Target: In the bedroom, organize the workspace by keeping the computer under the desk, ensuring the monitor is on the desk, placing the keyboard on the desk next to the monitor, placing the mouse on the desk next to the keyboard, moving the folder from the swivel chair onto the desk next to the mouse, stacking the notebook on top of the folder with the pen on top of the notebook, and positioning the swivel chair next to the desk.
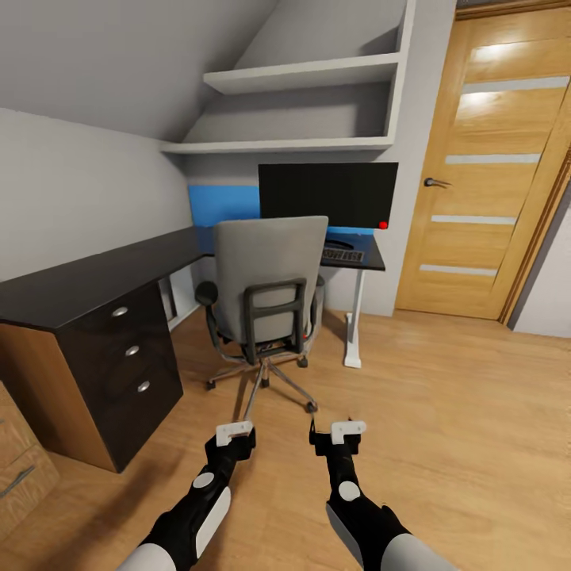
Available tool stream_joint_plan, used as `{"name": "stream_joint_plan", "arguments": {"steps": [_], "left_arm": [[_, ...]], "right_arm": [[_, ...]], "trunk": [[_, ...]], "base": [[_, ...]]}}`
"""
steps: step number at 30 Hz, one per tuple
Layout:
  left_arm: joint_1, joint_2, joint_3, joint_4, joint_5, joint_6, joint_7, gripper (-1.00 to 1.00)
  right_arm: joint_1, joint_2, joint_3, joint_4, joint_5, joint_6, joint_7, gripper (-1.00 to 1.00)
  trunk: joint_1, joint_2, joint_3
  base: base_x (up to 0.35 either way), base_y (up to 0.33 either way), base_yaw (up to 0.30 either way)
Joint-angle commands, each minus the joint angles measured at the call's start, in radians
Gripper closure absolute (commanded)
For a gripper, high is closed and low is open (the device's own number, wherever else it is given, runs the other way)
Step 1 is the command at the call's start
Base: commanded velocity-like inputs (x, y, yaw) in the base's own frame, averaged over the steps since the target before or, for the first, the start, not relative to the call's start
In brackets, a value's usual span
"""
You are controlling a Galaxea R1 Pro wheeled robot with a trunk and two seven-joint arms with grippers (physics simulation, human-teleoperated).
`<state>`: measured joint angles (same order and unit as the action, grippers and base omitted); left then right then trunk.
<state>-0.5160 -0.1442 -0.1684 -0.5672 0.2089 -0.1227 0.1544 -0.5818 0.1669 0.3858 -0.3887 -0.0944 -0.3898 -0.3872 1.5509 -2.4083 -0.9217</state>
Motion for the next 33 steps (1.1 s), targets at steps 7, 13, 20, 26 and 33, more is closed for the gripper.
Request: {"name": "stream_joint_plan", "arguments": {"steps": [7, 13, 20, 26, 33], "left_arm": [[-0.001, 0.001, -0.008, 0.001, 0.01, -0.005, 0.008, -1.0], [-0.001, 0.008, -0.008, 0.002, 0.01, -0.004, 0.009, -1.0], [-0.001, 0.015, -0.008, 0.004, 0.012, -0.005, 0.015, -1.0], [-0.001, 0.028, -0.007, 0.005, 0.014, -0.004, 0.016, -1.0], [-0.001, 0.039, -0.005, 0.006, 0.015, -0.003, 0.017, -1.0]], "right_arm": [[-0.001, -0.001, 0.008, 0.001, -0.01, -0.004, -0.005, -1.0], [-0.001, -0.001, 0.008, 0.001, -0.01, -0.004, -0.005, -1.0], [-0.001, -0.001, 0.008, 0.001, -0.012, -0.007, -0.005, -1.0], [-0.001, -0.001, 0.008, 0.001, -0.013, -0.019, -0.005, -1.0], [-0.001, -0.002, 0.006, 0.001, -0.016, -0.023, -0.005, -1.0]], "trunk": [[-0.001, 0.0, -0.001], [-0.001, 0.0, -0.001], [-0.001, 0.0, -0.001], [-0.001, 0.0, -0.001], [-0.001, 0.0, -0.001]], "base": [[-0.333, 0.0, 0.0], [-0.315, -0.013, 0.0], [-0.175, -0.062, 0.0], [-0.035, -0.014, 0.0], [-0.008, -0.003, 0.0]]}}
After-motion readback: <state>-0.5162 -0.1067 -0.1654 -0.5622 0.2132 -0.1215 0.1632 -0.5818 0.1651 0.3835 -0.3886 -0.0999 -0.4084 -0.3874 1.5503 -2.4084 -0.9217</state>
